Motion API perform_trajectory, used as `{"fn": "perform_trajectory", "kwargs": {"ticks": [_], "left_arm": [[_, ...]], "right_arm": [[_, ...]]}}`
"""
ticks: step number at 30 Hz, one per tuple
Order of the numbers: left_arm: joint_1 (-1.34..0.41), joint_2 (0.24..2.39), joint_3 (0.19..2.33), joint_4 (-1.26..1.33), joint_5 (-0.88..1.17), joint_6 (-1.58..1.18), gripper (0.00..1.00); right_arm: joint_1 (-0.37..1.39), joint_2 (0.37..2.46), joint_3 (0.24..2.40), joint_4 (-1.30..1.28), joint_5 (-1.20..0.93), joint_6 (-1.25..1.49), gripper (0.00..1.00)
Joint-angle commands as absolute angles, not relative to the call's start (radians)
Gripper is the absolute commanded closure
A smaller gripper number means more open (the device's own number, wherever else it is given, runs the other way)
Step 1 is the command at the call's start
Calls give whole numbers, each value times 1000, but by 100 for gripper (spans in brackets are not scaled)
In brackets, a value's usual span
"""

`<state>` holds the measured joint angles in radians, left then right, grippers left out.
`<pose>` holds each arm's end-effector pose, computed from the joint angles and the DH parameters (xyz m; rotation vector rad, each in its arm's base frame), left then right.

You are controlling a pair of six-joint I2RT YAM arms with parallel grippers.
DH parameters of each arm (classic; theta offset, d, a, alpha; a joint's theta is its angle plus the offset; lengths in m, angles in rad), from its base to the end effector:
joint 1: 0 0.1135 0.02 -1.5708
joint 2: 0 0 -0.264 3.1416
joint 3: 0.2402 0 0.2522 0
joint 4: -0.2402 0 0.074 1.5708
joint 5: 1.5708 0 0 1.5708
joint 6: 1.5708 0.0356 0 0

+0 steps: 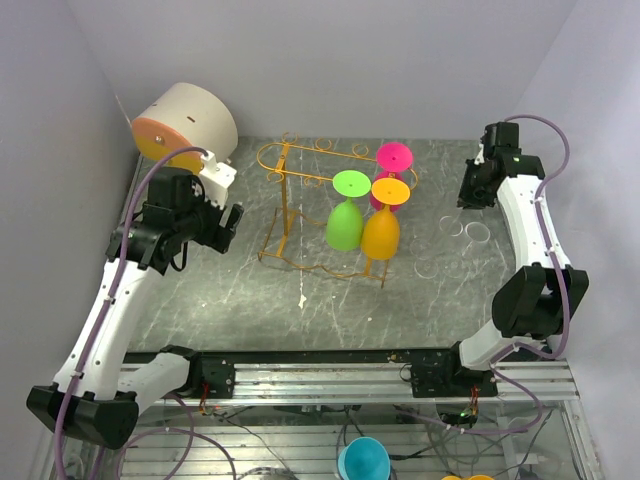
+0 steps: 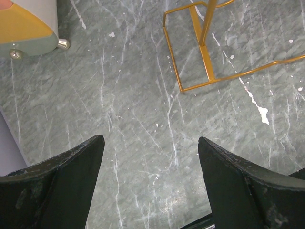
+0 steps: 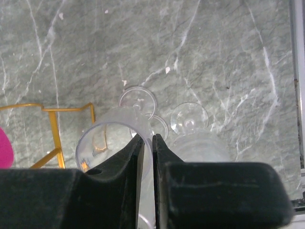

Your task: Place the wine glass upside down on the wine glass rack

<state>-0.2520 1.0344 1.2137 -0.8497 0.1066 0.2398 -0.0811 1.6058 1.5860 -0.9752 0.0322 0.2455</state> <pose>0.1938 -0.0538 0.3752 0.6010 2.1575 -0.1261 0.3338 -0.0283 0.3406 0.4291 2.5290 0.0212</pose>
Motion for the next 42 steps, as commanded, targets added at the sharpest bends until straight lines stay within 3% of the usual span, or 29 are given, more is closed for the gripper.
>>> {"fn": "perform_trajectory", "kwargs": {"ticks": [1,8,11,15,20,33,42], "left_arm": [[-271,1013,1222,-833,76,252,10],[-281,995,1211,-829,62,253,10],[-284,991,1209,-827,56,254,10],[-285,987,1206,-826,53,255,10],[-287,985,1203,-827,49,255,10],[-285,1005,1254,-842,13,239,9],[-284,1066,1446,-930,-204,166,5]], "right_arm": [[-43,1619,1620,-1041,40,233,85],[-19,1640,1640,-1059,33,240,68],[-17,1649,1637,-1053,31,239,66],[-16,1671,1623,-1046,33,235,74],[-13,1674,1610,-1034,46,233,100],[-11,1490,1638,-903,173,253,100],[-12,1333,1552,-688,200,253,100]]}}
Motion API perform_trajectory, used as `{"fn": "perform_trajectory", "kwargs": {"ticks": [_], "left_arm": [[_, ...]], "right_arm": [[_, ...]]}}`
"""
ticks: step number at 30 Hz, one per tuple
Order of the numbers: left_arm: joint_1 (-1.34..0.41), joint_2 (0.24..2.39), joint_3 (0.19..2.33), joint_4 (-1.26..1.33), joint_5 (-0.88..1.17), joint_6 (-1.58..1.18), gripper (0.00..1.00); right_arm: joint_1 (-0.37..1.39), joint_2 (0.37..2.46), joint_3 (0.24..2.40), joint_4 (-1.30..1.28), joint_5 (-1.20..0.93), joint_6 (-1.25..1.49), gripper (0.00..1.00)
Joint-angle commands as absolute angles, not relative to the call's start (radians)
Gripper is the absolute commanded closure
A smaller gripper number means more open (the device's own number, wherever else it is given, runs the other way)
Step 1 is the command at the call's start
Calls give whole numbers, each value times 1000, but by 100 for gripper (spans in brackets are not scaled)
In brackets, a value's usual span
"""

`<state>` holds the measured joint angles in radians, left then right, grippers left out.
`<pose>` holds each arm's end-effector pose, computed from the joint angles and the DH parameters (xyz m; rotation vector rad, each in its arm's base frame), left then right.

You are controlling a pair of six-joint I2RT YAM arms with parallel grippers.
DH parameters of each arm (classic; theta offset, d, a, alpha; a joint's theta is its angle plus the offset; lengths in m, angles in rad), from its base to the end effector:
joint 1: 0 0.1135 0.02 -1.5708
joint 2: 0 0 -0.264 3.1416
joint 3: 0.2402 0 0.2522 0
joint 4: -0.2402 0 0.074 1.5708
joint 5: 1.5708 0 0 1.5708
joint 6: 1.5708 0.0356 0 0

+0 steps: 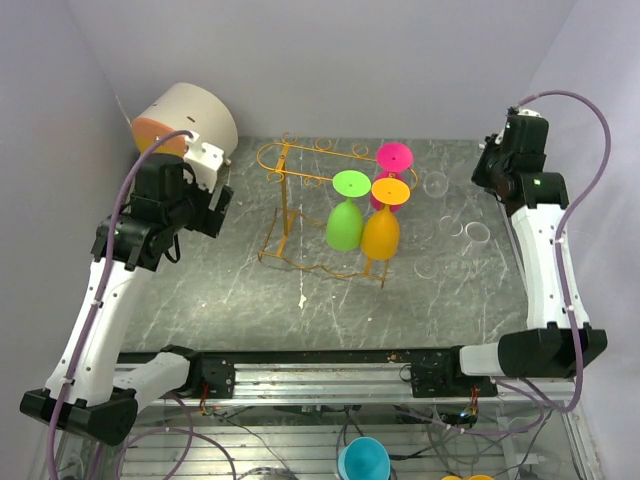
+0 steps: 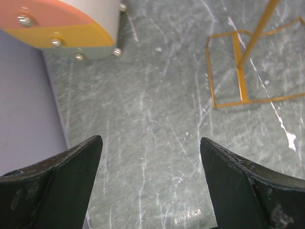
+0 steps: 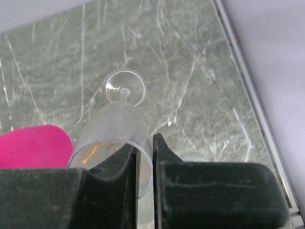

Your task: Place the wine glass upside down on the wine glass rack

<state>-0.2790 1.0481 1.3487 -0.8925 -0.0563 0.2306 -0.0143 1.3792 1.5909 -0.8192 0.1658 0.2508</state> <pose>0.1883 -0.0519 0.4110 0.5135 2.0999 0.0330 0.2861 -0.0100 0.4205 0.3797 2.1356 -0.0452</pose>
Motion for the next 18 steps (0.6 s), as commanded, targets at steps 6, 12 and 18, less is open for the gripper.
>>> {"fn": "perform_trajectory", "kwargs": {"ticks": [6,12,18], "left_arm": [[-285,1160,1688,-1032,-174,0,2],[-285,1344,1947,-1118,103,-227,4],[-286,1412,1991,-990,377,-419,7]], "right_arm": [[-12,1232,1530,-582,263,211,100],[-12,1082,1414,-363,193,202,100],[-12,1012,1378,-208,98,189,100]]}}
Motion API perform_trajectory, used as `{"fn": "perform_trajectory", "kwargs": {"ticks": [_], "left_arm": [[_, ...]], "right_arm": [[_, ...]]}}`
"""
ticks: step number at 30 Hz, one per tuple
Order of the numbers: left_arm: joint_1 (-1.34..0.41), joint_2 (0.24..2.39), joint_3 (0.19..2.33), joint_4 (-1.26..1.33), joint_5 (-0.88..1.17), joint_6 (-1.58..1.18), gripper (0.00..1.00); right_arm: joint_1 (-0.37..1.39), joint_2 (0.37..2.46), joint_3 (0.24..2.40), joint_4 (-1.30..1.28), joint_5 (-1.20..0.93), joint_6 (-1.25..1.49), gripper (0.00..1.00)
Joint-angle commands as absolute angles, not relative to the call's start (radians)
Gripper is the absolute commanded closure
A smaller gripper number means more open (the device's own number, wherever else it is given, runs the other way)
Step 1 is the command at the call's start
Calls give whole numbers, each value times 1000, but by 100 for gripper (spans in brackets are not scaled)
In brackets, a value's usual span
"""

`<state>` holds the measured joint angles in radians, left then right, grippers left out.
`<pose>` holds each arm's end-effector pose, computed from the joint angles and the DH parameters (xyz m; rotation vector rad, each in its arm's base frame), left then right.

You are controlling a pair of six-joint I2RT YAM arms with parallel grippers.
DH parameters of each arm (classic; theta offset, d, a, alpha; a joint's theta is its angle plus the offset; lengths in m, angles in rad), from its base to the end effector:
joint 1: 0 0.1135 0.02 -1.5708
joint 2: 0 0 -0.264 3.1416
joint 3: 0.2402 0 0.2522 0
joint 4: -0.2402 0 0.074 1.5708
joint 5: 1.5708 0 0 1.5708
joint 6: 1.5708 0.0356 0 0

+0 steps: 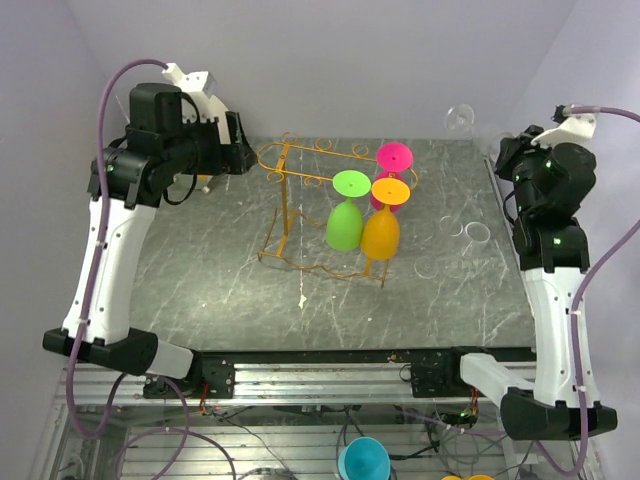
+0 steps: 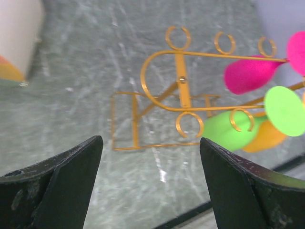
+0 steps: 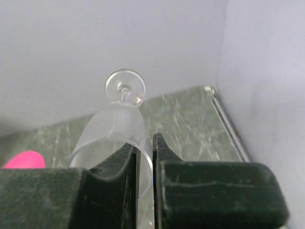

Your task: Place the wine glass upside down on the wine glass rack

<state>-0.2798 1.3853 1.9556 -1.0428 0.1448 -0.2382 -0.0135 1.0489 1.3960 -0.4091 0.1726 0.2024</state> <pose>0.2315 -0.0719 0.5060 0.1348 2.0664 -0.4693 0.2071 -0.0089 0.4753 0.3067 1.6028 0.0041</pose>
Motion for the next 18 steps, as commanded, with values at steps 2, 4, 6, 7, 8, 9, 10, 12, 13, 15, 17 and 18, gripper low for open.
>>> {"fn": "perform_trajectory", "kwargs": {"ticks": [2,4,6,7,8,9,10,12,13,15,17,18], "left_arm": [[-285,1423,1998,-937,417,-491,7],[-285,1423,1979,-853,458,-587,7],[-285,1418,1931,-720,509,-751,8],[-285,1418,1901,-639,543,-822,9],[-286,1424,1878,-558,572,-900,11],[-287,1438,1870,-497,591,-972,12],[-288,1461,1876,-450,609,-1026,13],[-291,1506,1904,-413,639,-1115,14],[-293,1516,1902,-383,647,-1154,15],[-293,1517,1879,-339,647,-1208,14],[-293,1514,1852,-310,655,-1246,13],[-293,1510,1838,-291,660,-1265,13]], "right_arm": [[-12,984,1353,-132,65,205,100],[-12,960,1322,-51,30,236,100],[-12,942,1284,34,2,273,100],[-12,939,1269,75,-5,290,100],[-11,942,1258,104,-12,305,100],[-9,949,1251,129,-12,321,100],[-6,952,1237,155,-12,340,100],[12,960,1199,227,-14,382,100],[32,963,1180,270,-3,392,100],[111,978,1166,325,59,365,100],[227,1013,1177,359,173,289,100],[284,1036,1184,381,221,244,100]]}}
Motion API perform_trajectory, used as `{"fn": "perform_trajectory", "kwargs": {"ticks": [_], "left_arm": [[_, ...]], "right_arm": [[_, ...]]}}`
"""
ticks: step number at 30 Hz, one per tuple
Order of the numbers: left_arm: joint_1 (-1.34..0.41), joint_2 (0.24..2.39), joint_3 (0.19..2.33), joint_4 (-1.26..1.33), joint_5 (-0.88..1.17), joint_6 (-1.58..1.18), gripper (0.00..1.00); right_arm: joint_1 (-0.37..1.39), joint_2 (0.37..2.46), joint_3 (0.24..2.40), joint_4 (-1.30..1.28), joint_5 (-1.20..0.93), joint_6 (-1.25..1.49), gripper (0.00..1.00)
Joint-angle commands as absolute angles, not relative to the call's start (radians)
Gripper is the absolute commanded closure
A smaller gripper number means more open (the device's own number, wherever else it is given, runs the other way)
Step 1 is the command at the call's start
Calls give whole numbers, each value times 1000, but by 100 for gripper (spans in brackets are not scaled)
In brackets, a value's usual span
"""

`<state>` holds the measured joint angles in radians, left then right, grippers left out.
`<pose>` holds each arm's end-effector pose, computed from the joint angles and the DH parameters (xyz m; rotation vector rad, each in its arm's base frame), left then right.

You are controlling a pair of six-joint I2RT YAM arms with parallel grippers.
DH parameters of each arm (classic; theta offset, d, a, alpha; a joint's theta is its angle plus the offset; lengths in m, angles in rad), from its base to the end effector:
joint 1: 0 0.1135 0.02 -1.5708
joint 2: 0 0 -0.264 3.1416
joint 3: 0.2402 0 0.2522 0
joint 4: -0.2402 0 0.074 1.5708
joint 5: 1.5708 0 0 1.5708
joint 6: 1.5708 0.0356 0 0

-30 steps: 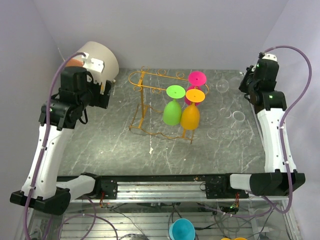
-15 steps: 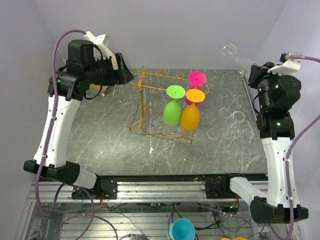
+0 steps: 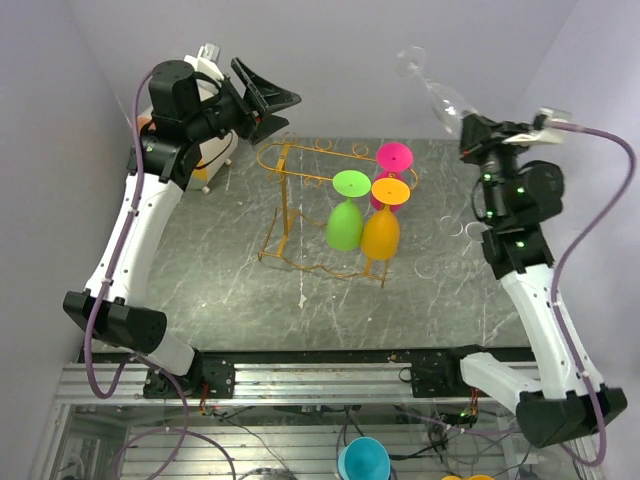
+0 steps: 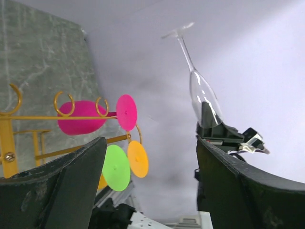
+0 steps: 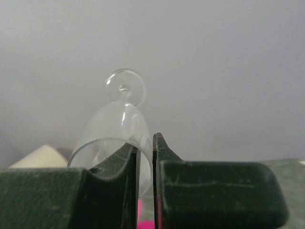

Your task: Place the wine glass upside down on the wine glass rack

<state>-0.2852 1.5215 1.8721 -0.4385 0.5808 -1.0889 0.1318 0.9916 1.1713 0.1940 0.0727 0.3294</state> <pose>0.3014 -0.1087 0.5086 -0.2529 1.8658 -1.4744 0.2063 0.0247 0.4772 0.1827 1.1918 0.3609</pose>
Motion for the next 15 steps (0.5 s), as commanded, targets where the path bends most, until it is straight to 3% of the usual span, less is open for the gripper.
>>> {"fn": "perform_trajectory", "kwargs": {"ticks": [1,15], "left_arm": [[-293,1505,1823,-272,662,-1283,12],[-280,1473,1749,-202,604,-1351,15]], "right_arm": [[340,1060,1191,406,261,205,100],[827,1339,1218,884,561,-180,100]]}}
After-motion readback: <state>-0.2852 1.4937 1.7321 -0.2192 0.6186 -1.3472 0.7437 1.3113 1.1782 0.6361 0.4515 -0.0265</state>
